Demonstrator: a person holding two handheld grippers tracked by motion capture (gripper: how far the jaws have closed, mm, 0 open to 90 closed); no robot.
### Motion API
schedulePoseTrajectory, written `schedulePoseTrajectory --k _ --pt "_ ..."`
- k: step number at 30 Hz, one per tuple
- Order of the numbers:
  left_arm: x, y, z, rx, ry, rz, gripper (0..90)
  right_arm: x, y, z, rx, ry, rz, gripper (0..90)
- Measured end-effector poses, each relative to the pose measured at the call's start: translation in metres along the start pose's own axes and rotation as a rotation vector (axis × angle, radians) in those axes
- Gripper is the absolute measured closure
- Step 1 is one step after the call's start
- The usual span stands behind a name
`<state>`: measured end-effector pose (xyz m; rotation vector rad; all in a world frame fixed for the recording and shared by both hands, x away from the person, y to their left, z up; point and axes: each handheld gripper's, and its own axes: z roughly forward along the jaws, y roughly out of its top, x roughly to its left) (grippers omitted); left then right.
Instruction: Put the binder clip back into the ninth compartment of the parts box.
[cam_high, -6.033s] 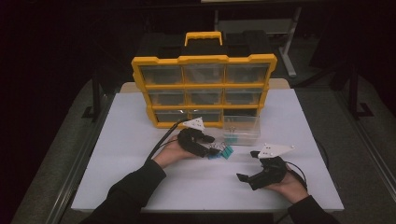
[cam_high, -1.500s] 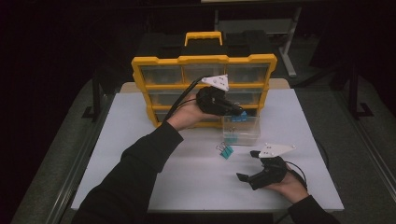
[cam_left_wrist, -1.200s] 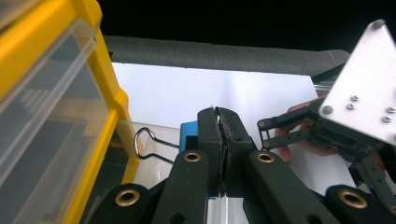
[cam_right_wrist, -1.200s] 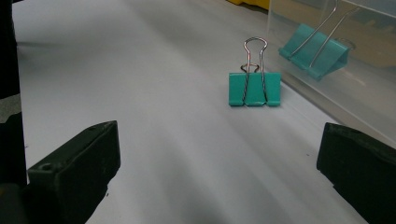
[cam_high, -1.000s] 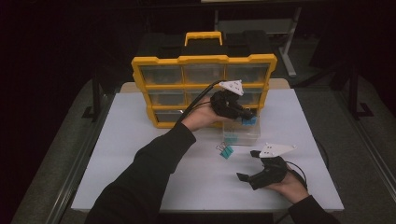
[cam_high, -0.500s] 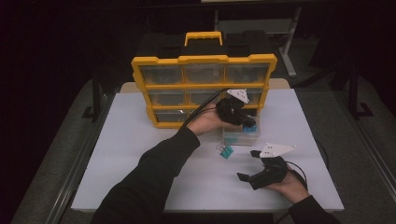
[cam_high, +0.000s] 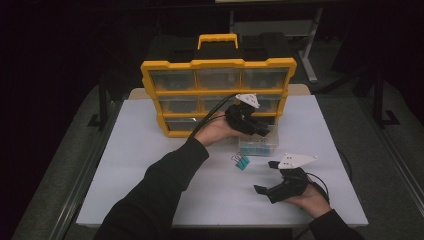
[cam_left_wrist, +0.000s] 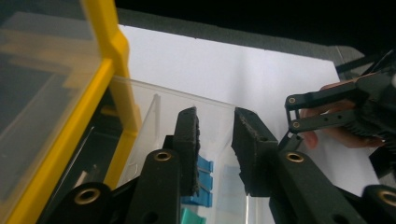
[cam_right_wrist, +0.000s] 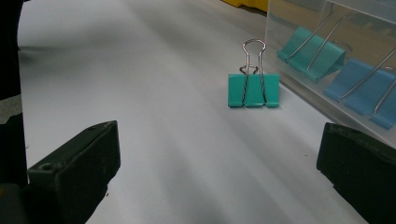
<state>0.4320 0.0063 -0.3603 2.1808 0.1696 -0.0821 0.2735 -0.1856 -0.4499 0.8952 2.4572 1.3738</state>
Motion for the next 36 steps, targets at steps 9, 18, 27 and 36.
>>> schedulePoseTrajectory --k 9,18,27,36 --pt "-0.009 -0.01 -0.031 -0.029 0.057 -0.035 57.0 0.0 0.0 0.001 0.004 -0.002 0.002 0.0" --pt "-0.015 -0.03 -0.053 -0.042 0.123 -0.083 45.9 0.0 0.0 0.001 0.009 -0.005 -0.001 0.0" --pt "-0.02 -0.062 -0.057 -0.051 0.165 -0.132 42.7 0.0 0.0 0.002 0.011 -0.008 -0.001 0.0" --pt "-0.03 -0.094 -0.04 -0.016 0.17 -0.16 43.3 0.0 0.0 0.002 0.013 -0.01 -0.003 0.0"
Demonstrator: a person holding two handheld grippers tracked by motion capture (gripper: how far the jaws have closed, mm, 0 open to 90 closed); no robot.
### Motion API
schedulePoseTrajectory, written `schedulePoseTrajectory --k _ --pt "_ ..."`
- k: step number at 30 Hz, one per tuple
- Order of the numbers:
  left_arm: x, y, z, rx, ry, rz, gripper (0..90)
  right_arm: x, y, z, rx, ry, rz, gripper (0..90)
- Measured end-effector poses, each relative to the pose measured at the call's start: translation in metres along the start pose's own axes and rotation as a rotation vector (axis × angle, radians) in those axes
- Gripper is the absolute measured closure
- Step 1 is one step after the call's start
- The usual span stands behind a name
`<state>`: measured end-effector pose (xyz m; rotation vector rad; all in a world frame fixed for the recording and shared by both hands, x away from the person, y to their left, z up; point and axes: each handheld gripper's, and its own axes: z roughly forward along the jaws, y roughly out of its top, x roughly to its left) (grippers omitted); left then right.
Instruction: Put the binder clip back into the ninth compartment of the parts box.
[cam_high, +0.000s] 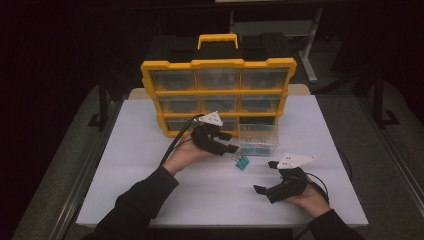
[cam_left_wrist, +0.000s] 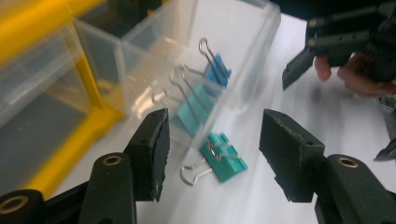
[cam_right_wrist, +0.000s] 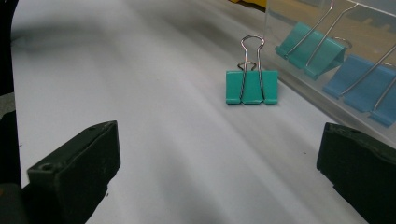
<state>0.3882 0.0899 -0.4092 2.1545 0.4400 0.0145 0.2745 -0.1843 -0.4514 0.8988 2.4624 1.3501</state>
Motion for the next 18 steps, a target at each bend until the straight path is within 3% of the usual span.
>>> schedulePoseTrajectory --k 8,18 --pt "0.0 -0.018 0.015 -0.002 -0.01 -0.042 46.4 0.0 0.0 0.0 0.002 -0.001 0.0 0.0" --pt "-0.003 -0.028 0.031 0.036 -0.035 -0.054 52.6 0.0 0.0 0.0 0.005 -0.001 -0.002 0.0"
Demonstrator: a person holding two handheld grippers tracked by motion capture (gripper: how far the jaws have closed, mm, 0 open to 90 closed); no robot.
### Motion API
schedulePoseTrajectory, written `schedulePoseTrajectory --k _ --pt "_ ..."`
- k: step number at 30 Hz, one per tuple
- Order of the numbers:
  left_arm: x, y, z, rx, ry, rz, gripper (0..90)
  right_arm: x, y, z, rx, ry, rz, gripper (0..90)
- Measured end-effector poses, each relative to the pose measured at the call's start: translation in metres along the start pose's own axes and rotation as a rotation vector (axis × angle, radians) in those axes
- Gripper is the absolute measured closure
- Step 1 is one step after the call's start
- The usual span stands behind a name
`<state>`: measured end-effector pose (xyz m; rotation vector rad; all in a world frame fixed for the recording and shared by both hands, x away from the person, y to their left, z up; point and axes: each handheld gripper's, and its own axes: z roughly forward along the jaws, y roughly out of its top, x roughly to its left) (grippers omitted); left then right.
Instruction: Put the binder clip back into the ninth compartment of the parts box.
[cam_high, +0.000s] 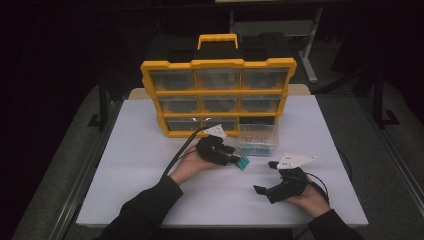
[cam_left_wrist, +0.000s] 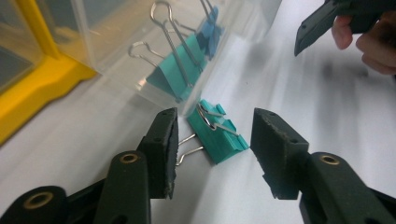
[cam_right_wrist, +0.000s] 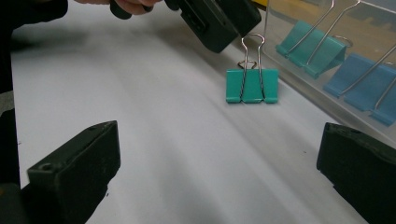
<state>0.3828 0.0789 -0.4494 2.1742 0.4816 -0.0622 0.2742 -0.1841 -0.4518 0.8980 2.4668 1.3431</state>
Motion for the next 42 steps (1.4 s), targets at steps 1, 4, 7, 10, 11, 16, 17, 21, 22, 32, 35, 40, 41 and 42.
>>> schedulePoseTrajectory --k 1,4,7,10,11,16,17,21,22,32,35,40,41,42 --pt "-0.0001 -0.0007 0.0015 0.005 -0.003 -0.002 54.4 0.0 0.0 0.0 0.0 0.0 0.0 0.0" --pt "-0.0007 -0.0013 0.0048 0.009 -0.008 -0.005 59.8 -0.0001 0.0 0.0001 0.0 0.0 -0.001 0.0" --pt "-0.0009 -0.0016 0.0075 0.011 -0.015 -0.012 63.6 -0.0001 0.0 0.0001 0.0 0.0 -0.001 0.0" --pt "-0.0005 -0.0018 0.0089 0.008 -0.02 -0.024 67.5 0.0 0.0 0.0001 0.0 0.0 -0.002 0.0" --pt "-0.0003 -0.0019 0.009 0.01 -0.023 -0.027 68.7 0.0 0.0 0.0001 0.0 0.0 -0.002 0.0" --pt "0.002 -0.0022 0.0095 0.003 -0.025 -0.048 73.8 -0.0001 0.0001 0.0003 0.0 0.001 -0.001 0.0" --pt "0.0028 -0.0022 0.0092 0.004 -0.027 -0.049 74.6 0.0 0.0001 0.0003 0.0 0.0 -0.001 0.0" --pt "0.0043 -0.0025 0.0088 -0.004 -0.032 -0.064 78.6 -0.0001 0.0001 0.0004 0.0 0.0 -0.002 0.0" --pt "0.0049 -0.0026 0.0087 -0.006 -0.034 -0.065 79.8 -0.0002 0.0001 0.0004 0.001 0.0 -0.002 0.0" --pt "0.0068 -0.0028 0.0077 -0.013 -0.068 -0.098 88.8 -0.0001 0.0001 0.0006 0.0 0.0 -0.002 0.0" --pt "0.0076 -0.0028 0.0071 -0.011 -0.073 -0.1 89.1 -0.0001 0.0001 0.0006 0.0 0.001 -0.002 0.0" --pt "0.0074 -0.0027 0.0061 -0.011 -0.071 -0.098 89.7 -0.0002 0.0001 0.0005 -0.002 0.0 -0.001 0.0" --pt "0.0074 -0.0027 0.0058 -0.01 -0.073 -0.098 89.7 -0.0002 0.0001 0.0005 -0.001 0.0 -0.001 0.0" --pt "0.0075 -0.0029 0.0052 -0.011 -0.075 -0.099 89.8 -0.0002 0.0001 0.0006 -0.001 0.0 -0.001 0.0"
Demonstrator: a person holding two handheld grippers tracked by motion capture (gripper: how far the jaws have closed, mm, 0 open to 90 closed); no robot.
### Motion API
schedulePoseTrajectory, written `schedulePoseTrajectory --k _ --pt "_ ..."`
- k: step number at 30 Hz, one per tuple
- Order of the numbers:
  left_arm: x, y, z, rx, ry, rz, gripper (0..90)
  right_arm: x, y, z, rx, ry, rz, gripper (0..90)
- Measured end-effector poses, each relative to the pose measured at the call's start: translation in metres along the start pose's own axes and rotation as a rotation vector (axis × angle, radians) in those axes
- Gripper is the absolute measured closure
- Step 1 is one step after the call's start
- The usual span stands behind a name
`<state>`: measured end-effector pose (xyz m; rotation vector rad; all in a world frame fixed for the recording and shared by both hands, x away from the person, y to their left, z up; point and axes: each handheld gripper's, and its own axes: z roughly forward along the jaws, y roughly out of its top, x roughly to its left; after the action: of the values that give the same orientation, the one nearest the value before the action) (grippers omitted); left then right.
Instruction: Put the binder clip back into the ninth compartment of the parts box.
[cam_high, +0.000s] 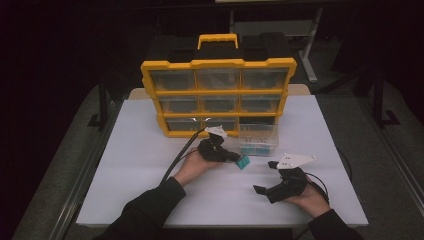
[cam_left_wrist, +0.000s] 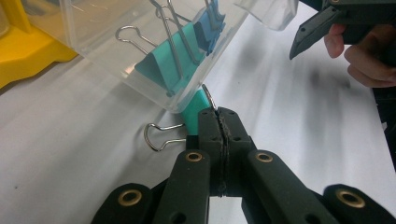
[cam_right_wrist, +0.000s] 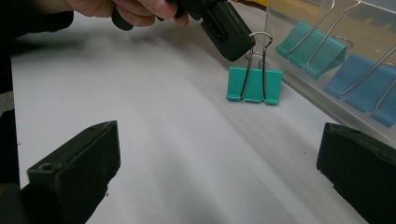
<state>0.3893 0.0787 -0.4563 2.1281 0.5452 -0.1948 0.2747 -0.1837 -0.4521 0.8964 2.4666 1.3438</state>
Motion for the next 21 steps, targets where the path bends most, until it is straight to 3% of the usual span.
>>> schedulePoseTrajectory --k 21 --pt "0.001 -0.004 -0.036 -0.013 0.007 0.032 90.0 0.0 0.0 0.0 -0.002 0.001 -0.001 0.0"
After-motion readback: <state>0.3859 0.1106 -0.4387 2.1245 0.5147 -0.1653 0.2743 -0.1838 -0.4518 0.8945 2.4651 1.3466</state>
